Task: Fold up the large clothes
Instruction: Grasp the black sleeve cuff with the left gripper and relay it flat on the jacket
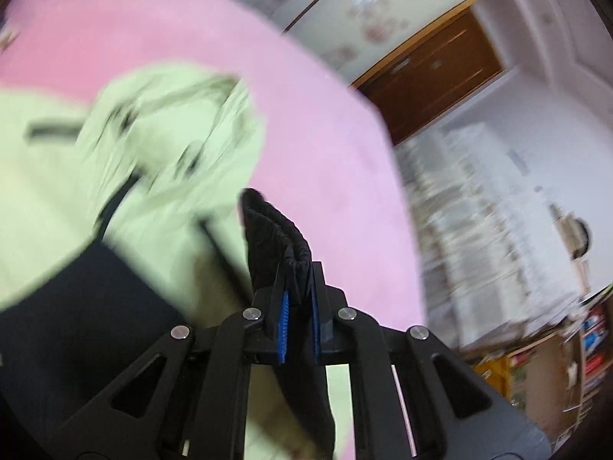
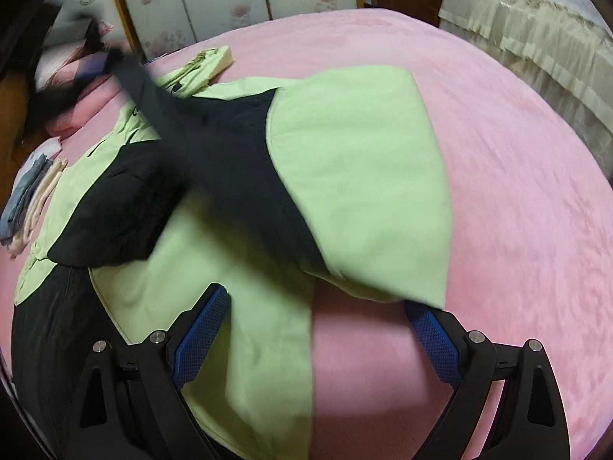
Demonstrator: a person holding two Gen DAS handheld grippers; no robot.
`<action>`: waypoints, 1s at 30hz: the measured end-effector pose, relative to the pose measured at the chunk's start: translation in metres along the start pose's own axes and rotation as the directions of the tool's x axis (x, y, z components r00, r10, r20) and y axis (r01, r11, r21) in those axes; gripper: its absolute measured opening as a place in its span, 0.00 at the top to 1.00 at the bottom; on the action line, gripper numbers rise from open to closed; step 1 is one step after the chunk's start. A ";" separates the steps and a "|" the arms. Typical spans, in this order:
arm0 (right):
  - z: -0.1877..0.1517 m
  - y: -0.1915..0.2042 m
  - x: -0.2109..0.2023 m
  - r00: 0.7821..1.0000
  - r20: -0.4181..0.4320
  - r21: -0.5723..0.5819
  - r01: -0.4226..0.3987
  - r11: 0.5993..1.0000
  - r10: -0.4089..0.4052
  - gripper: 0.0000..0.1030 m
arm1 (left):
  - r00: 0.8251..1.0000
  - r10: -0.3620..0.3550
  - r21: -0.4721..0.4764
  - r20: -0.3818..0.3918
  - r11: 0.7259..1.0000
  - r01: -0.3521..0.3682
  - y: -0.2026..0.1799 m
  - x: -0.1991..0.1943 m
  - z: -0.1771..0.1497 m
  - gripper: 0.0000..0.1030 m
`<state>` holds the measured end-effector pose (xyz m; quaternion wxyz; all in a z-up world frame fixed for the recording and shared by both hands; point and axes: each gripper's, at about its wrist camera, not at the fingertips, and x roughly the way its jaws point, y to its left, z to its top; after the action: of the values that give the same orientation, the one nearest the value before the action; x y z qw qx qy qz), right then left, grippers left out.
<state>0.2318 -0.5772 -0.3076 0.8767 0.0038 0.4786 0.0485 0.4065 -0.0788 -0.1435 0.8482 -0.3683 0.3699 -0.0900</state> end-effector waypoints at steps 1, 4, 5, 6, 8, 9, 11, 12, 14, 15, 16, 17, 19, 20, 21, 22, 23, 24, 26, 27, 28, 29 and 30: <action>0.005 0.005 0.002 1.000 0.006 -0.022 0.005 1.000 -0.005 0.08 | 0.999 -0.020 0.016 0.039 1.000 0.019 -0.009 -0.006 0.016 0.94; 0.014 0.011 0.006 0.999 0.022 -0.060 0.028 0.998 -0.027 0.08 | 0.990 -0.040 0.048 0.139 0.998 0.034 -0.018 -0.030 0.051 0.94; 0.017 0.013 0.009 0.999 0.022 -0.067 0.034 0.997 -0.033 0.08 | 0.984 -0.041 0.052 0.175 0.998 0.032 -0.012 -0.046 0.063 0.94; 0.020 0.014 0.013 0.999 0.018 -0.072 0.047 0.996 -0.046 0.08 | 0.976 -0.032 0.054 0.213 0.998 0.021 -0.008 -0.058 0.074 0.94; 0.025 0.019 0.016 0.997 0.018 -0.059 0.076 0.995 -0.075 0.08 | 0.962 0.009 0.050 0.272 0.998 -0.024 0.007 -0.080 0.088 0.94; 0.028 0.019 0.018 0.995 0.021 -0.065 0.098 0.993 -0.097 0.08 | 0.955 0.041 0.046 0.295 0.997 -0.057 0.018 -0.090 0.095 0.94; 0.030 0.017 0.021 0.992 0.028 -0.071 0.124 0.990 -0.122 0.08 | 0.940 0.130 0.031 0.315 0.989 -0.147 0.045 -0.104 0.102 0.94; 0.032 0.015 0.022 0.989 0.031 -0.072 0.144 0.987 -0.142 0.08 | 0.937 0.165 0.024 0.308 0.983 -0.181 0.058 -0.108 0.103 0.94; 0.035 0.012 0.025 0.987 0.029 -0.062 0.158 0.985 -0.156 0.08 | 0.929 0.273 0.004 0.249 0.959 -0.283 0.093 -0.106 0.099 0.94; 0.036 0.007 0.024 0.988 0.027 -0.046 0.154 0.987 -0.153 0.08 | 0.918 0.338 -0.004 0.207 0.939 -0.345 0.113 -0.104 0.092 0.94; 0.037 0.001 0.023 0.989 0.024 -0.016 0.143 0.990 -0.143 0.08 | 0.903 0.401 -0.011 0.152 0.915 -0.404 0.134 -0.098 0.083 0.94; 0.041 -0.001 0.024 0.991 0.023 0.005 0.129 0.992 -0.129 0.08 | 0.894 0.435 -0.015 0.110 0.900 -0.436 0.149 -0.094 0.073 0.94; 0.041 -0.013 0.013 0.995 0.038 0.050 0.088 0.995 -0.090 0.08 | 0.857 0.514 -0.037 0.043 0.858 -0.513 0.183 -0.086 0.052 0.94; 0.040 -0.014 0.008 0.995 0.055 0.057 0.081 0.995 -0.084 0.08 | 0.837 0.548 -0.058 0.001 0.835 -0.547 0.200 -0.084 0.041 0.94; 0.041 -0.014 0.001 0.994 0.075 0.055 0.078 0.995 -0.082 0.08 | 0.828 0.559 -0.076 -0.030 0.825 -0.560 0.212 -0.082 0.034 0.94; 0.040 -0.015 -0.006 0.992 0.090 0.043 0.081 0.996 -0.084 0.10 | 0.827 0.560 -0.095 -0.053 0.822 -0.562 0.222 -0.082 0.026 0.94; 0.040 -0.012 -0.010 0.992 0.094 0.030 0.082 0.996 -0.085 0.12 | 0.833 0.549 -0.118 -0.069 0.824 -0.554 0.231 -0.085 0.015 0.94; 0.040 -0.011 -0.018 0.993 0.094 0.015 0.071 0.997 -0.072 0.20 | 0.839 0.539 -0.133 -0.075 0.829 -0.544 0.239 -0.087 0.004 0.94; 0.043 -0.008 -0.025 0.994 0.094 -0.013 0.050 0.999 -0.049 0.31 | 0.840 0.535 -0.133 -0.084 0.830 -0.542 0.244 -0.088 -0.003 0.94; 0.044 -0.001 -0.030 0.995 0.093 -0.026 0.050 0.998 -0.047 0.40 | 0.839 0.537 -0.122 -0.087 0.830 -0.544 0.244 -0.085 -0.005 0.94; 0.044 0.006 -0.031 0.995 0.093 -0.036 0.038 0.999 -0.035 0.50 | 0.839 0.537 -0.109 -0.085 0.832 -0.543 0.237 -0.085 -0.006 0.94; 0.048 0.012 -0.027 0.996 0.091 -0.034 0.026 0.999 -0.023 0.53 | 0.845 0.529 -0.089 -0.076 0.840 -0.534 0.233 -0.083 -0.006 0.94; 0.050 0.013 -0.028 0.996 0.092 -0.016 0.016 1.000 -0.015 0.57 | 0.852 0.519 -0.073 -0.066 0.849 -0.523 0.226 -0.089 -0.008 0.94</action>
<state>0.2579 -0.5649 -0.2565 0.8981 -0.0050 0.4374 0.0454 0.3108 0.1159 -0.2538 0.8154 -0.2891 0.4780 0.1516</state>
